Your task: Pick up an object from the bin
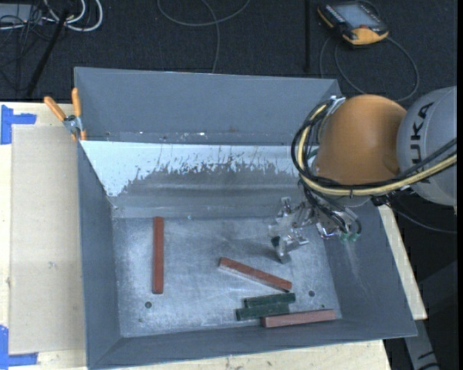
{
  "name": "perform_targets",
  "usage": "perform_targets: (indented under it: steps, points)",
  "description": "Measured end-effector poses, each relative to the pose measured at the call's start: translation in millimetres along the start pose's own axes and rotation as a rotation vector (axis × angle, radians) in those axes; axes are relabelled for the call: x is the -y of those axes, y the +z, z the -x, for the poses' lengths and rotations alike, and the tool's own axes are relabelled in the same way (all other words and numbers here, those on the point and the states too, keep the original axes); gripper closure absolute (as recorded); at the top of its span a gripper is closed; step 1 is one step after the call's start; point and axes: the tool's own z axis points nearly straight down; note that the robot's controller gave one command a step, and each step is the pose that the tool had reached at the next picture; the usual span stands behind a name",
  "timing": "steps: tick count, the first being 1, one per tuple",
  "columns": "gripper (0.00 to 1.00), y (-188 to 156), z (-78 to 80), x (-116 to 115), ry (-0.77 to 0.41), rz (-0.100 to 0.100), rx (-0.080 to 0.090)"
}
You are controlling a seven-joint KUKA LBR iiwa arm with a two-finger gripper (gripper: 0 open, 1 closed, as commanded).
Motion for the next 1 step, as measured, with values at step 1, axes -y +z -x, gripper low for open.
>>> perform_targets:
  steps: [1]
  points:
    - [1.00,-105.6,37.7,25.1,-0.017,0.002,-0.009]
